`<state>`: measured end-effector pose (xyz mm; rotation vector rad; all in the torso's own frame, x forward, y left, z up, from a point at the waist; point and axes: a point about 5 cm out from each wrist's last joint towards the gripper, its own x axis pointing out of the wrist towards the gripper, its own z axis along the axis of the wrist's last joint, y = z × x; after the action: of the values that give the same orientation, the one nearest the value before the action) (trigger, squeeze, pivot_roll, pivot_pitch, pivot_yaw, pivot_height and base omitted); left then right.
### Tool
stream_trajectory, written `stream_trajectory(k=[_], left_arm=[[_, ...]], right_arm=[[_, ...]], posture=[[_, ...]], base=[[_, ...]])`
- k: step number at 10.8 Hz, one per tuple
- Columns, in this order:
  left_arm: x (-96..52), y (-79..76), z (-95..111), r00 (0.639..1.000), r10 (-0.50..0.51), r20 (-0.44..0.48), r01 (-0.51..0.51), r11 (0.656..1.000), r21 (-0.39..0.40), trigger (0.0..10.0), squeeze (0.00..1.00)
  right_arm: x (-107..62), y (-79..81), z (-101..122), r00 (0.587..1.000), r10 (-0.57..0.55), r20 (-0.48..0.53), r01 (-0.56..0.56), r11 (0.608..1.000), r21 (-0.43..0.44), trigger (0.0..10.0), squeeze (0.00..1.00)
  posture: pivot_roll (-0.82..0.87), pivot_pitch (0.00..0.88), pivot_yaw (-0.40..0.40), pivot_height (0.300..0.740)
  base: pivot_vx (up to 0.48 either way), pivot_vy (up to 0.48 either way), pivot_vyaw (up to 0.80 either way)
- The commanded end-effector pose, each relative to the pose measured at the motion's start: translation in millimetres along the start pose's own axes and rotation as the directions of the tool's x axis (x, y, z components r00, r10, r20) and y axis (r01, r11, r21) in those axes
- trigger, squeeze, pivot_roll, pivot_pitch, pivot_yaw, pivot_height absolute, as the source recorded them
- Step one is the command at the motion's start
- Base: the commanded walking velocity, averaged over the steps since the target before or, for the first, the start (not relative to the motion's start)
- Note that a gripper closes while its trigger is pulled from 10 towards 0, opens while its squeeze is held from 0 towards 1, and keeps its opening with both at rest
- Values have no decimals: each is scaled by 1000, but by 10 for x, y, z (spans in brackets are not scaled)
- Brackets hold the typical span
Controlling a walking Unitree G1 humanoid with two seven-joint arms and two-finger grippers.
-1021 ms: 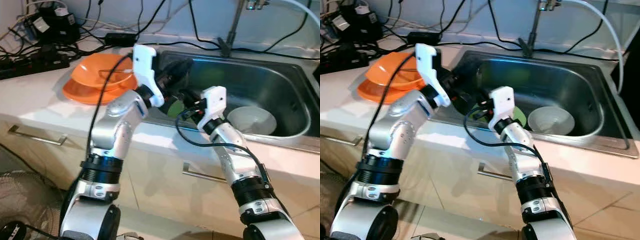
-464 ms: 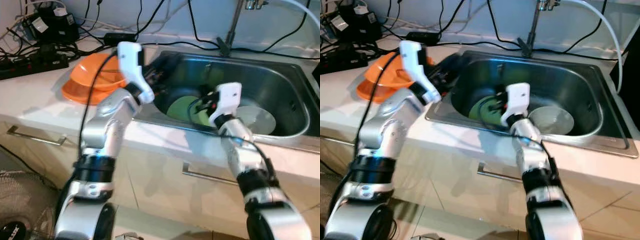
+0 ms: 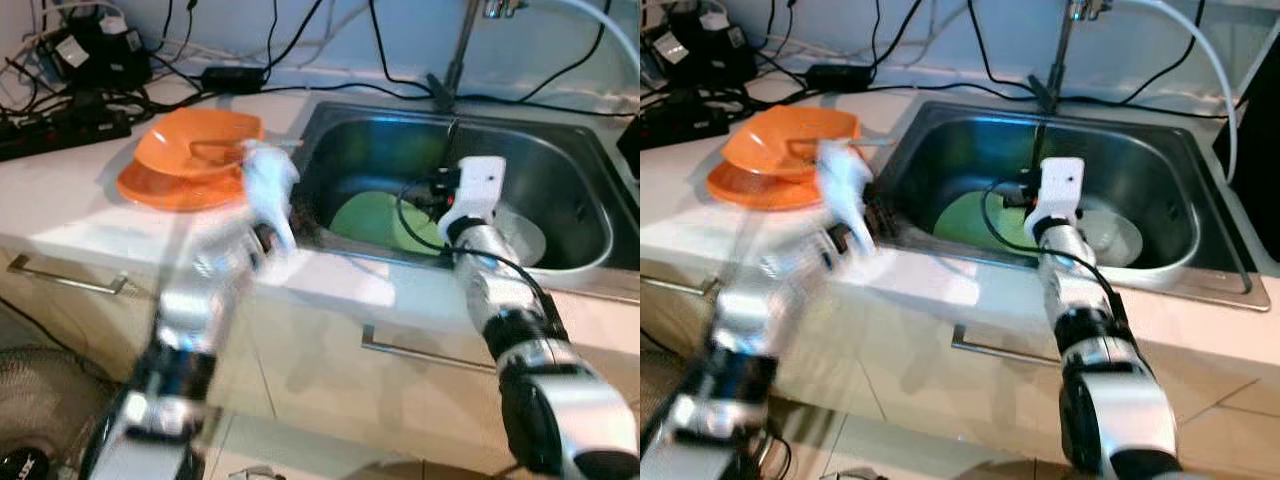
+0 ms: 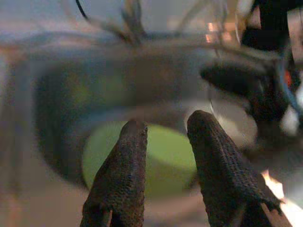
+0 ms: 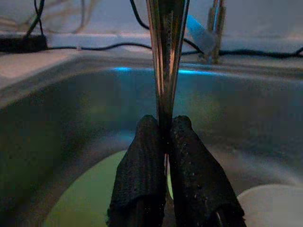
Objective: Kitchen organization
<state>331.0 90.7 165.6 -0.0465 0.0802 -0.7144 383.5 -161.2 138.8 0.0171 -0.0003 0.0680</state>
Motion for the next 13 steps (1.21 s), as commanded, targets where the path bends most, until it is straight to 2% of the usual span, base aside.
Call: stream_trajectory(k=[1,2,4,5,6,7,9,10,11,12,13], left_arm=[[5,0,-12,1000,-6,-26,7,1000,23,10000,0],[14,-35,-114,997,-10,-76,12,1000,27,10000,0],[3,-53,-125,997,-14,-77,15,1000,23,10000,0],[0,-53,-133,997,-11,-82,13,1000,23,10000,0],[-1,-62,-140,996,-11,-85,13,1000,23,10000,0],[1,-81,-146,996,-17,-86,19,1000,19,10000,0],[13,-106,-159,996,-26,-91,27,1000,15,10000,0],[15,-110,-157,995,-28,-91,29,999,14,10000,0],[16,-112,-156,995,-28,-91,29,999,15,10000,0],[14,-113,-155,996,-26,-90,28,1000,15,10000,0],[17,-90,-128,997,1,-73,2,999,40,10000,0]], right_arm=[[33,10,21,1000,-8,-17,8,1000,5,10000,0],[44,86,-56,997,9,-71,-10,1000,-8,10000,0],[54,119,-82,995,19,-95,-20,1000,-8,10000,0],[54,113,-98,994,19,-109,-20,1000,-6,10000,39],[52,99,-112,993,14,-120,-15,1000,-2,10000,678],[52,94,-117,992,14,-123,-15,1000,-4,10000,1000],[45,69,-125,992,4,-124,-6,1000,-10,10000,980],[46,62,-121,993,3,-121,-4,1000,-9,10000,204],[50,59,-108,993,4,-114,-5,1000,-4,10000,627],[55,63,-91,995,3,-104,-5,1000,-18,10000,788],[72,76,-26,998,-2,-61,-1,999,-46,10000,0]], posture=[[102,0,11,740],[120,0,3,740],[133,0,-4,740],[140,0,-8,740],[141,0,-8,740],[140,0,-9,740],[138,0,-6,740],[137,0,-6,740],[137,0,-6,740],[139,0,-7,740],[139,0,-7,740]], base=[[0,0,0],[0,0,0],[0,0,0],[0,0,0],[0,0,0],[0,0,0],[0,0,0],[0,0,0],[0,0,0],[0,0,0],[0,0,0]])
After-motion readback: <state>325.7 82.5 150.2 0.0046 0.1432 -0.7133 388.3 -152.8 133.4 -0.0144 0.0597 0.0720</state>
